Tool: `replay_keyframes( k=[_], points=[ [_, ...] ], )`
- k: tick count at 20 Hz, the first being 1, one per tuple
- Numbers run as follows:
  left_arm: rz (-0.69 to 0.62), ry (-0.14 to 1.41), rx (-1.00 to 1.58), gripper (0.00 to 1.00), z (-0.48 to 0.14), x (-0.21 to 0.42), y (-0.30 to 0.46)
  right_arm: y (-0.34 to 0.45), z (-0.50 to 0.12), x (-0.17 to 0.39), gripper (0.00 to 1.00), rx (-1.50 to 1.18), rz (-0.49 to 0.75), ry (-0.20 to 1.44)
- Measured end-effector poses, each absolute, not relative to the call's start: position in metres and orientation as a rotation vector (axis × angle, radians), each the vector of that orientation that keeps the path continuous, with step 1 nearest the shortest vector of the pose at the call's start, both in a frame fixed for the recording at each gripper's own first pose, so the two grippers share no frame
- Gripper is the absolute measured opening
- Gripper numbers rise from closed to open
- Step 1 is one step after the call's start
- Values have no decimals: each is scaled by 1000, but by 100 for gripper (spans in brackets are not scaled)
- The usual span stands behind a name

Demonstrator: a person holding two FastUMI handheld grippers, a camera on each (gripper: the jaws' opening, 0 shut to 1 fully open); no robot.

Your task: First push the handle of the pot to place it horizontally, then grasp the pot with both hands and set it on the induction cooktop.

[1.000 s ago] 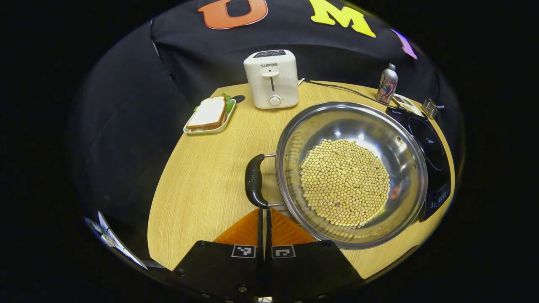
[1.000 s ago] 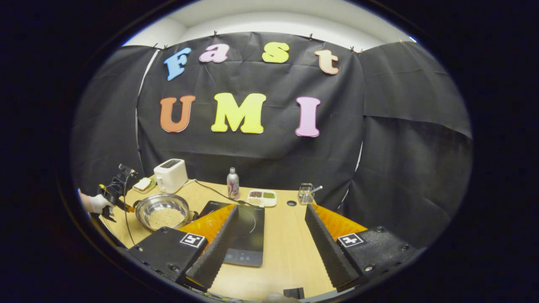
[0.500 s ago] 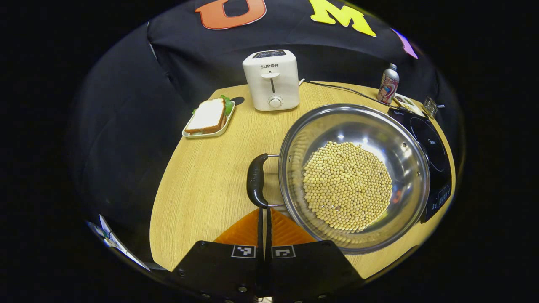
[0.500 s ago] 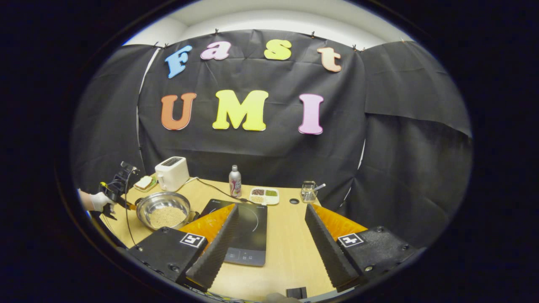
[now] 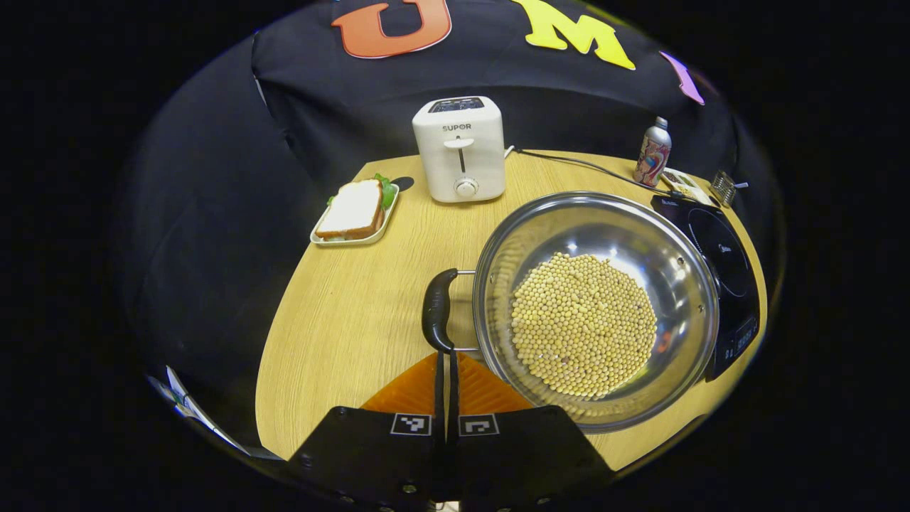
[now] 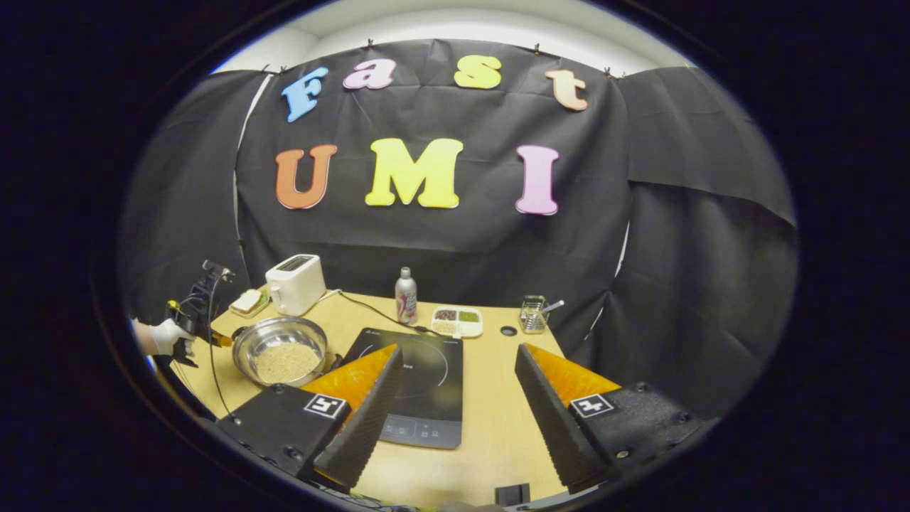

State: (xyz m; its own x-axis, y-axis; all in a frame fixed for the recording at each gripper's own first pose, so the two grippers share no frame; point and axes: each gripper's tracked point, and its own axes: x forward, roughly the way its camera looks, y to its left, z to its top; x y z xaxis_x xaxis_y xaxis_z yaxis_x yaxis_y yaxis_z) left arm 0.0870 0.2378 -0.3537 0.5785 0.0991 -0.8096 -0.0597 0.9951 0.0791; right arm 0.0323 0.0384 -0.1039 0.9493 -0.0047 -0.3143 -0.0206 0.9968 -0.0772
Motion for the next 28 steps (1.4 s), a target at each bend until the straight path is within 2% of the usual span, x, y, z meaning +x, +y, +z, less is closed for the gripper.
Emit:
replay_keyframes(
  k=[1,2,3,4,5,8,9,10,13,15,16,17,18,20,21,23,24,25,26,27,28],
  points=[
    [105,930,55,10,-349,88,243,47,-109,38,96,-81,19,333],
    [103,909,56,0,-346,90,245,55,-117,43,96,-87,29,352],
    [94,895,56,0,-343,90,245,65,-123,49,96,-87,46,366],
    [69,884,51,8,-337,89,242,76,-129,54,99,-84,64,382],
    [53,879,51,8,-336,91,241,88,-135,61,97,-80,84,400],
    [51,856,76,82,-330,98,248,125,-159,79,96,-67,147,457],
    [43,851,69,84,-328,101,247,139,-169,86,96,-64,170,483],
    [38,847,61,96,-326,103,245,154,-178,94,99,-58,194,503],
    [33,860,49,97,-328,115,244,188,-212,114,96,-57,245,579],
    [20,878,58,97,-333,123,242,206,-229,129,99,-56,262,616],
    [15,888,72,97,-337,127,241,214,-240,136,96,-57,265,644],
    [10,894,81,97,-341,131,240,224,-249,143,100,-50,272,672],
    [1,911,81,97,-345,133,238,232,-259,150,96,-40,279,697],
    [-9,941,77,97,-356,138,235,247,-277,162,96,-42,281,750],
    [-13,955,74,97,-361,140,235,256,-286,168,100,-37,288,770],
    [-15,983,76,97,-369,144,236,265,-302,181,94,-81,283,816],
    [-18,989,73,97,-369,146,235,268,-308,186,98,-94,277,831],
    [-26,998,66,97,-371,149,234,273,-315,189,98,-98,271,852],
    [-29,1013,60,97,-375,150,233,276,-324,191,94,-90,267,883],
    [-31,1036,54,100,-380,150,233,276,-333,194,98,-94,249,916],
    [-32,1057,50,97,-384,150,234,273,-340,195,94,-96,231,946]
  ],
)
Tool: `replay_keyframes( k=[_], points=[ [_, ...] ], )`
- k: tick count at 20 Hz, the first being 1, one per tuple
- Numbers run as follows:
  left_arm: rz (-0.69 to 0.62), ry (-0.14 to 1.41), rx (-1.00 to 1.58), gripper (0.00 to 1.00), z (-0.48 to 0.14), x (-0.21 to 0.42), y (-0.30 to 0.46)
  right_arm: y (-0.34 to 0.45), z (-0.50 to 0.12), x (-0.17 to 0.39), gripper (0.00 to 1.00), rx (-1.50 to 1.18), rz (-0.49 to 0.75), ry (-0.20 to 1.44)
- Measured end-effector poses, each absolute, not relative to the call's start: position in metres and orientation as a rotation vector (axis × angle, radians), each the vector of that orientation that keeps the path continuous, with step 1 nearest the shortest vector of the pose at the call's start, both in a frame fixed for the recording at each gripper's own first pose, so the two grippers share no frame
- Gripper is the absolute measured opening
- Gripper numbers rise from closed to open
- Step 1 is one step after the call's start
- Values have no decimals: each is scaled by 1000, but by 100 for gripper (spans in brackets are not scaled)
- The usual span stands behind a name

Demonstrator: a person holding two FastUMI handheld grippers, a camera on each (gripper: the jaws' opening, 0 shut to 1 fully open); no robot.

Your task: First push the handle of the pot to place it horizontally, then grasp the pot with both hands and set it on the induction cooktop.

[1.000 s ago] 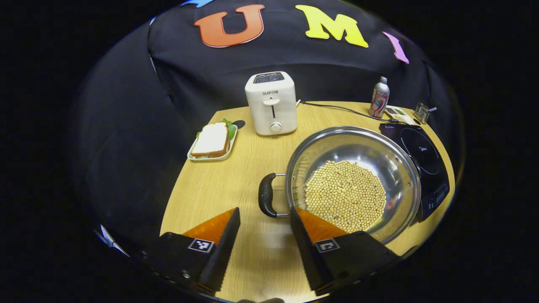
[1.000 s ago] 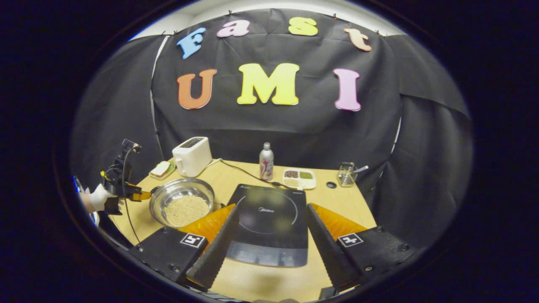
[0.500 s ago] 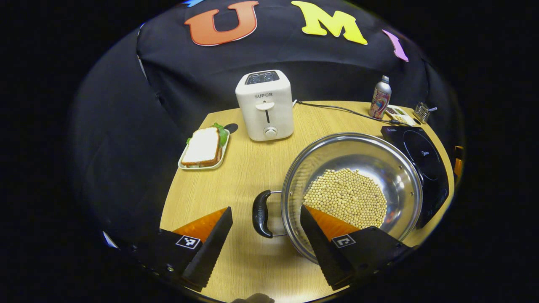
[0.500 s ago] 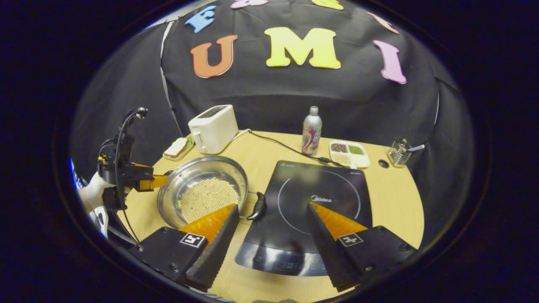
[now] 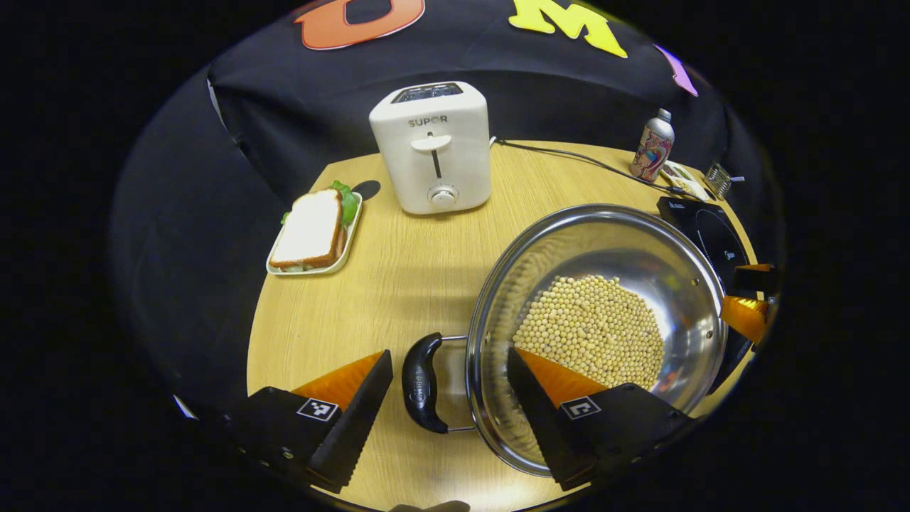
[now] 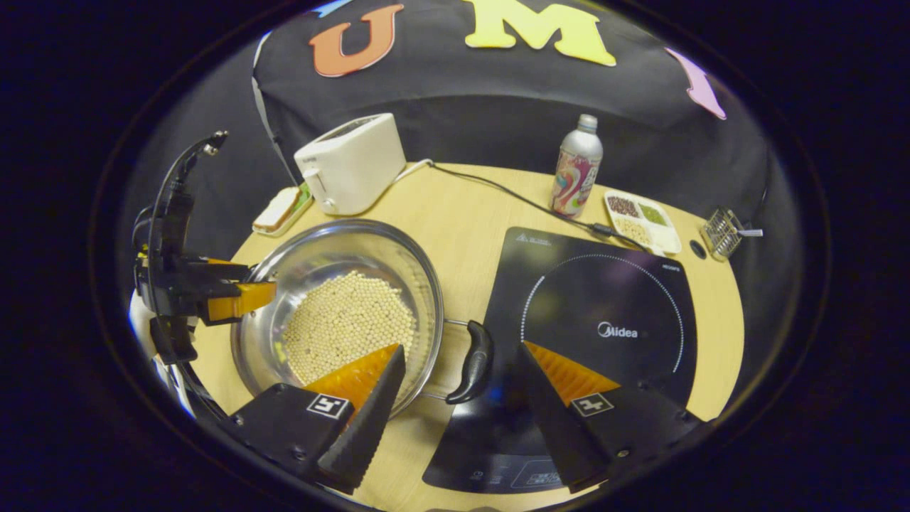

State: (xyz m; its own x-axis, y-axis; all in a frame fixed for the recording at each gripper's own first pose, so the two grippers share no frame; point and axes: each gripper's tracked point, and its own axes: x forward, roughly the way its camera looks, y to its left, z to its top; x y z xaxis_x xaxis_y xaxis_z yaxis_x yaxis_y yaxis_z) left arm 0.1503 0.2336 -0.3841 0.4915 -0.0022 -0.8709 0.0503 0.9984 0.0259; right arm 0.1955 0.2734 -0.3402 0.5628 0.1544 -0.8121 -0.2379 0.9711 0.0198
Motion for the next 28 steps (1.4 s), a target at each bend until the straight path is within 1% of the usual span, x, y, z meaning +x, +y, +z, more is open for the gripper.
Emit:
replay_keyframes(
  k=[1,2,3,4,5,6,7,8,9,10,11,12,13,14,15,16,17,18,19,20,21,22,23,24,25,28],
  points=[
    [-39,1069,47,97,-386,151,233,273,-347,195,95,-80,220,981],
    [-42,1081,40,96,-386,151,233,274,-351,194,98,-56,210,1007],
    [-50,1085,27,95,-386,154,229,274,-354,193,90,-39,203,1027],
    [-54,1088,21,89,-386,155,227,274,-352,194,89,-37,197,1027],
    [-60,1095,21,85,-389,156,227,274,-354,194,91,-40,199,1042],
    [-60,1107,30,84,-390,155,228,276,-354,195,92,-49,196,1050],
    [-57,1120,48,83,-391,155,232,277,-357,195,89,-63,202,1070],
    [-60,1123,36,75,-390,155,232,279,-355,195,87,-66,199,1083],
    [-63,1137,21,82,-391,154,230,280,-355,195,84,-60,186,1096],
    [-66,1155,1,71,-392,153,230,280,-356,196,84,-56,180,1112],
    [-68,1173,-19,80,-391,152,229,281,-356,197,81,-53,180,1122],
    [-79,1193,-37,78,-391,148,228,281,-354,199,77,-45,175,1130],
    [-89,1205,-56,69,-391,147,228,281,-355,199,73,-32,163,1137],
    [-94,1214,-71,65,-394,147,228,281,-356,199,71,-16,153,1148],
    [-99,1220,-80,65,-394,147,229,281,-357,200,64,-11,156,1153],
    [-104,1224,-82,63,-394,146,228,280,-356,201,65,-17,169,1153],
    [-106,1227,-84,62,-394,145,228,279,-356,200,64,-15,179,1152],
    [-102,1230,-89,60,-394,144,227,279,-357,199,61,-5,183,1146],
    [-96,1232,-89,70,-392,142,228,278,-356,200,61,9,187,1135],
    [-94,1230,-92,60,-389,140,226,278,-355,198,58,22,189,1131],
    [-90,1219,-85,60,-387,141,226,276,-353,193,54,36,190,1135],
    [-97,1203,-61,66,-380,141,227,276,-354,189,55,51,196,1135],
    [-97,1193,-51,67,-375,142,227,275,-349,185,52,74,201,1130],
    [-100,1181,-46,47,-368,142,225,273,-345,182,53,85,204,1118],
    [-105,1172,-39,57,-363,141,223,271,-339,179,52,87,209,1108],
    [-104,1153,-42,56,-354,136,223,261,-321,168,54,76,207,1063]
  ],
)
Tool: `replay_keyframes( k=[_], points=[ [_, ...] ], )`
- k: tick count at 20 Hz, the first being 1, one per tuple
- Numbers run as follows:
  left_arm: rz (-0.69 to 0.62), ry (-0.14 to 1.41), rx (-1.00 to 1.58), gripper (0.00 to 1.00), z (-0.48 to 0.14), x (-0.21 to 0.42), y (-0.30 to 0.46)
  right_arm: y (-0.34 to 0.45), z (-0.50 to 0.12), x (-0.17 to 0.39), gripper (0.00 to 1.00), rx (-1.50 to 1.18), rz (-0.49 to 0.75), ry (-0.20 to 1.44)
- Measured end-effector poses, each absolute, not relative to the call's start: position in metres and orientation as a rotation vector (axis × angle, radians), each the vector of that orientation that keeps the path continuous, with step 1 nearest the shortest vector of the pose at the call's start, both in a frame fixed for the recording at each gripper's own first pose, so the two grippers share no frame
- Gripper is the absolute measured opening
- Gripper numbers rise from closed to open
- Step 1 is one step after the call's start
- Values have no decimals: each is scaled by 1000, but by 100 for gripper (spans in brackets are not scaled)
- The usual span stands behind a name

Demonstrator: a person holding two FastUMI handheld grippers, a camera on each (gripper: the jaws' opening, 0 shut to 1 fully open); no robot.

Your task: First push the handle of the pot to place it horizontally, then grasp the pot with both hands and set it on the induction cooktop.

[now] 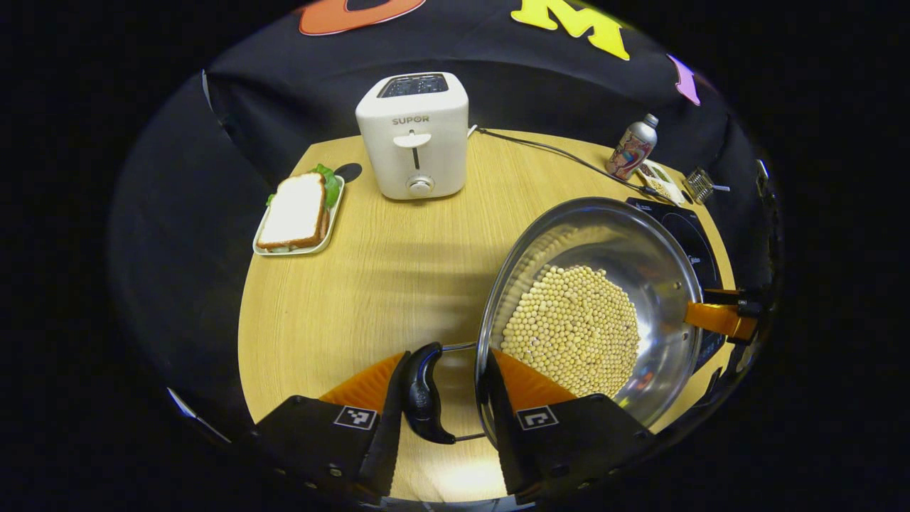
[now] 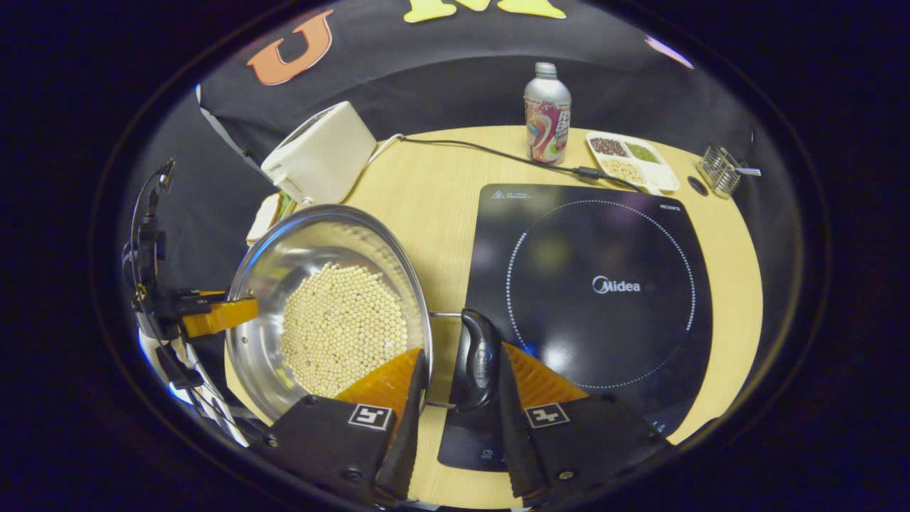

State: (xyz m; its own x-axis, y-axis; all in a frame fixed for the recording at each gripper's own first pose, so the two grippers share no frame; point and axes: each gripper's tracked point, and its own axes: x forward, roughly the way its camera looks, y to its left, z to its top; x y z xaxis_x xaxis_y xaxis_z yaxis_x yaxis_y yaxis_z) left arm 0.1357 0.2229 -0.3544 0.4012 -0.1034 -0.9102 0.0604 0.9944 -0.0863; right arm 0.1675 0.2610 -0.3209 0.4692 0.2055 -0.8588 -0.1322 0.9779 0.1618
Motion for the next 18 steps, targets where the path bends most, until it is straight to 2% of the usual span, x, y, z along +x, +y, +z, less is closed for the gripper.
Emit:
replay_keyframes(
  k=[3,6,11,18],
  points=[
    [-114,1145,-51,56,-359,137,224,246,-305,156,51,67,198,1042],
    [-125,1135,-54,56,-366,133,220,228,-291,145,54,56,184,1024],
    [-163,1119,-35,57,-376,136,214,191,-275,126,51,64,151,1006],
    [-219,1101,-18,56,-388,147,209,124,-264,105,52,71,93,979]
  ],
)
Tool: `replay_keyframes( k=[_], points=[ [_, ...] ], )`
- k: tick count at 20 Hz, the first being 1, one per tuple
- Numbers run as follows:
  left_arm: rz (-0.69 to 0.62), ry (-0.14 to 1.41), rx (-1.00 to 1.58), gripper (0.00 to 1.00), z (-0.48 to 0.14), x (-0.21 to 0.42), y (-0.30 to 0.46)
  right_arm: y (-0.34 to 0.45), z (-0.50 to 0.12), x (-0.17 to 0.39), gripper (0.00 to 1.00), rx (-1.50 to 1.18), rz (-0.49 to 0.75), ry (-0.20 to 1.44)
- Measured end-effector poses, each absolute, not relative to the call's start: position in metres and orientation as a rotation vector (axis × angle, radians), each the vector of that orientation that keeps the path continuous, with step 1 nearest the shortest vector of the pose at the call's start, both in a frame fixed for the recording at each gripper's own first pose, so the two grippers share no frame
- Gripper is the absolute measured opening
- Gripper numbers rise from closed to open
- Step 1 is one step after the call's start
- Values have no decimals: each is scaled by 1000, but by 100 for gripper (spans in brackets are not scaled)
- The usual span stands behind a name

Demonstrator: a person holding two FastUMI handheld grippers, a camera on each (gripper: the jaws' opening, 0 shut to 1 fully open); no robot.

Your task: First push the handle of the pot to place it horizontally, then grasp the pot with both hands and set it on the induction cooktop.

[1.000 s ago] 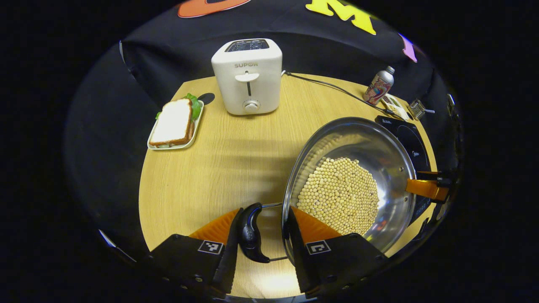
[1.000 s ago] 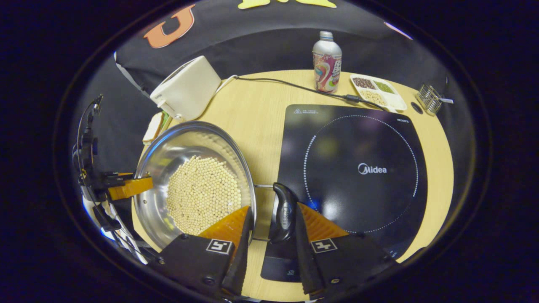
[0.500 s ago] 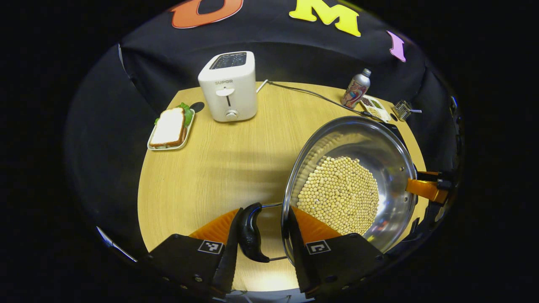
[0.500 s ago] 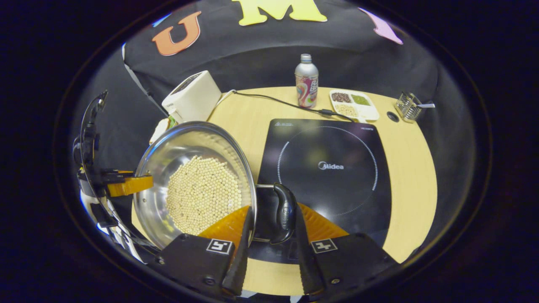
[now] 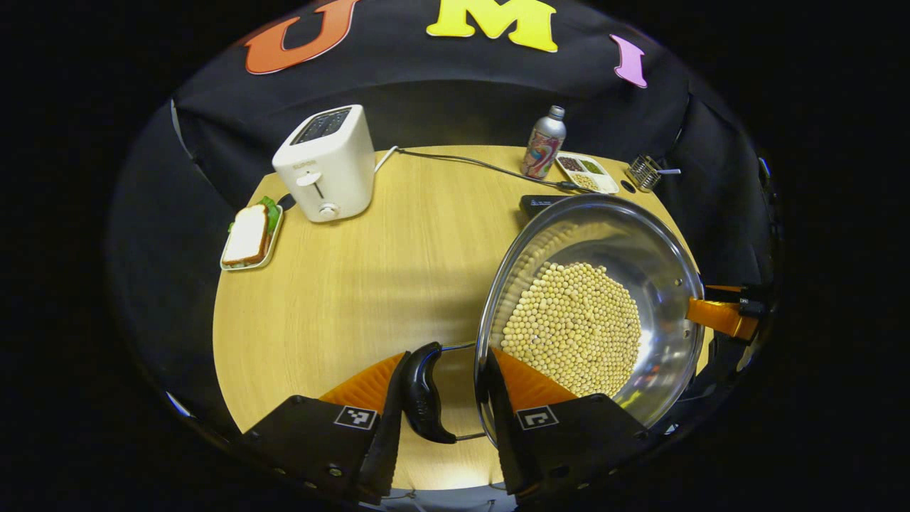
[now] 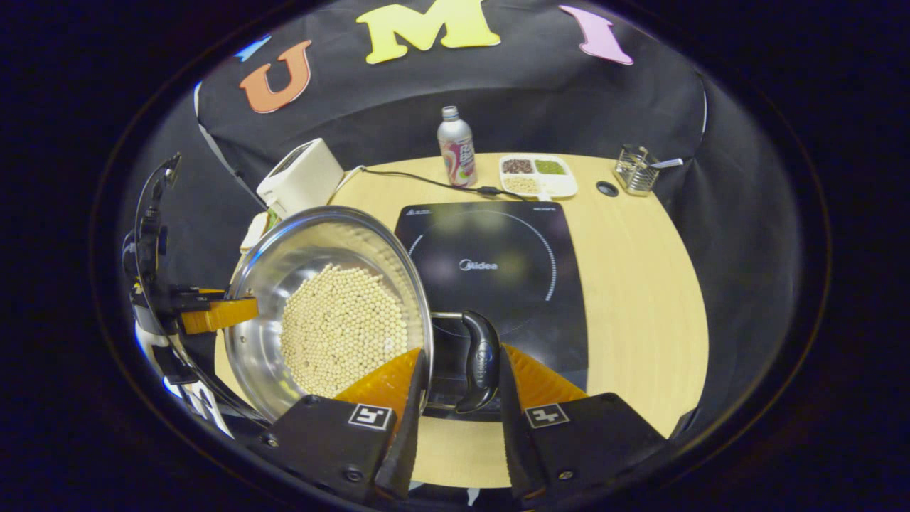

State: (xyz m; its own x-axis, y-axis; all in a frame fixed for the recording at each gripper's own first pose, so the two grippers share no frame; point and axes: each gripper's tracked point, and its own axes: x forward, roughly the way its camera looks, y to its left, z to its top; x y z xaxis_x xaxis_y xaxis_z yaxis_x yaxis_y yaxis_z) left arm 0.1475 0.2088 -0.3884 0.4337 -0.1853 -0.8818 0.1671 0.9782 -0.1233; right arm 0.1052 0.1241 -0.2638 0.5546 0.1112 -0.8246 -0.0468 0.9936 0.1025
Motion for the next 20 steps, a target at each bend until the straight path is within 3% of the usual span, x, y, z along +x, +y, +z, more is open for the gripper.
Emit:
replay_keyframes(
  k=[9,10,12,19,20],
  points=[
    [-258,1094,3,56,-379,158,217,52,-257,108,52,72,55,945],
    [-259,1094,5,63,-379,158,216,44,-256,110,52,74,55,946],
    [-258,1093,6,56,-381,156,213,31,-255,118,52,76,56,941],
    [-239,1109,15,56,-380,156,213,-1,-266,151,52,84,67,957],
    [-237,1109,20,61,-378,155,214,-5,-268,155,52,86,66,960]
  ],
)
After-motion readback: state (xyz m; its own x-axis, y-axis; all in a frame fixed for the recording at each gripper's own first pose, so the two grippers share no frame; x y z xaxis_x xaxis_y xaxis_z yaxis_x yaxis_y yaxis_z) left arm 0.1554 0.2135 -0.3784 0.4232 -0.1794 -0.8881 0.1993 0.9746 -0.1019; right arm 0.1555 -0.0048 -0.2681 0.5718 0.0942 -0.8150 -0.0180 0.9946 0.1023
